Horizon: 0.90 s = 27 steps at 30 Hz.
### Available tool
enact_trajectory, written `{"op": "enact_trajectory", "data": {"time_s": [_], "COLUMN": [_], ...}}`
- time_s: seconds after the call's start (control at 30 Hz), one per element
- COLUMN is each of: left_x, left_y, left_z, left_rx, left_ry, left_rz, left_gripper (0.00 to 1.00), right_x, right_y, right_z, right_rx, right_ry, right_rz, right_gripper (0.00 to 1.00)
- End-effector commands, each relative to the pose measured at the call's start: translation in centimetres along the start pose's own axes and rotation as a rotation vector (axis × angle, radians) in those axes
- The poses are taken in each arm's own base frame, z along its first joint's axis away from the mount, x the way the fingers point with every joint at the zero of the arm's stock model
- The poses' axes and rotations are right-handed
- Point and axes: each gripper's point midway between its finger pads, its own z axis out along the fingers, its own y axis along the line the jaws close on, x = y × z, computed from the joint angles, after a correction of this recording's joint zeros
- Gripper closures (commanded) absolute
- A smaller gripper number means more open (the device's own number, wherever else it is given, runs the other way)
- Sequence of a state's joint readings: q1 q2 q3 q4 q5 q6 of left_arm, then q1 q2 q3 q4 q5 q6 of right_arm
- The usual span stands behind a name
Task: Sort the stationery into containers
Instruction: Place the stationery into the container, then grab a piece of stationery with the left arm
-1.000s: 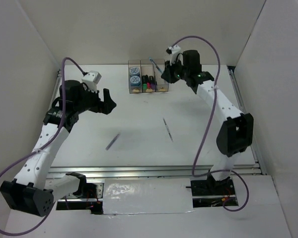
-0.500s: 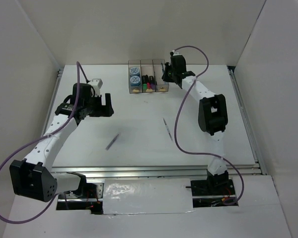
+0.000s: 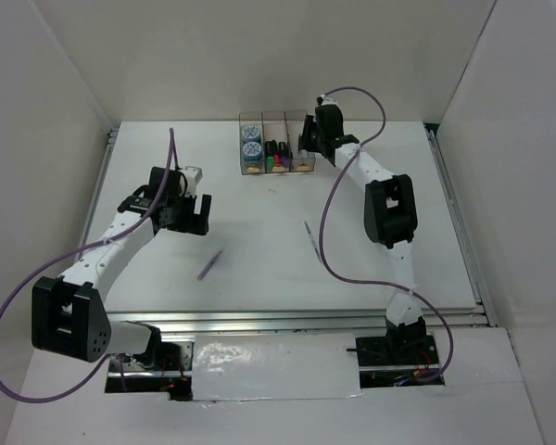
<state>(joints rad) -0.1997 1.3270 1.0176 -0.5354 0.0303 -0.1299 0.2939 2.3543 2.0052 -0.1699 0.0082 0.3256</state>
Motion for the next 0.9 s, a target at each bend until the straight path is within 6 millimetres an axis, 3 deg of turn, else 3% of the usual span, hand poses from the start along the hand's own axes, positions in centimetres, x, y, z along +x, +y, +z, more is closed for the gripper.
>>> {"op": "enact_trajectory", "data": {"time_s": [0.0, 0.1, 0.17, 0.23, 0.27, 0.3, 0.33, 0.37, 0.4, 0.43, 0.5, 0.53, 0.67, 0.7, 0.87], "left_x": [1.4, 2.3, 3.2, 4.3, 5.2, 5.7, 5.7, 6.0, 6.3, 6.6, 7.6, 7.7, 8.3, 8.5, 9.6], "left_y": [0.2, -0.5, -0.9, -1.6, -1.7, -1.7, -1.8, -1.6, -1.5, -1.3, -1.3, -1.5, -2.9, -3.1, -3.9], "left_z": [0.8, 0.8, 0.8, 0.7, 0.9, 1.1, 1.1, 1.5, 1.8, 2.1, 3.0, 3.1, 3.7, 3.8, 4.9], "left_rx": [0.013, 0.073, 0.092, 0.14, 0.141, 0.138, 0.138, 0.129, 0.118, 0.1, 0.097, 0.107, 0.158, 0.162, 0.181], "left_ry": [0.057, 0.078, 0.098, 0.122, 0.147, 0.164, 0.175, 0.195, 0.208, 0.23, 0.29, 0.306, 0.342, 0.35, 0.416], "left_rz": [0.1, 0.169, 0.204, 0.26, 0.274, 0.292, 0.308, 0.312, 0.324, 0.342, 0.355, 0.356, 0.362, 0.366, 0.382], "left_gripper": [0.04, 0.03, 0.05, 0.13, 0.16, 0.25, 0.28, 0.32, 0.34, 0.36, 0.4, 0.41, 0.42, 0.42, 0.43], "right_x": [-3.2, -3.6, -4.8, -5.3, -7.5, -7.9, -7.6, -9.3, -9.7, -8.7, -10.1, -9.0, -8.6, -8.3, -7.0], "right_y": [0.9, 0.7, 1.2, 1.1, 1.6, 2.3, 1.6, 2.1, 2.0, 1.2, 0.6, -0.4, -3.0, -3.3, -3.2], "right_z": [0.1, -0.5, -2.1, -3.6, -5.8, -6.9, -7.6, -9.8, -10.8, -11.4, -14.3, -14.9, -19.0, -20.7, -25.0], "right_rx": [-0.031, -0.018, -0.034, -0.052, -0.073, -0.117, -0.122, -0.142, -0.147, -0.137, -0.143, -0.128, -0.104, -0.102, -0.164], "right_ry": [-0.095, -0.105, -0.117, -0.108, -0.144, -0.139, -0.128, -0.164, -0.173, -0.147, -0.166, -0.129, -0.11, -0.112, -0.128], "right_rz": [0.004, -0.014, -0.032, -0.039, -0.05, -0.062, -0.092, -0.109, -0.122, -0.146, -0.166, -0.173, -0.175, -0.175, -0.214], "right_gripper": [0.56, 0.48, 0.47, 0.47, 0.47, 0.47, 0.47, 0.47, 0.46, 0.46, 0.46, 0.46, 0.46, 0.46, 0.46]}}
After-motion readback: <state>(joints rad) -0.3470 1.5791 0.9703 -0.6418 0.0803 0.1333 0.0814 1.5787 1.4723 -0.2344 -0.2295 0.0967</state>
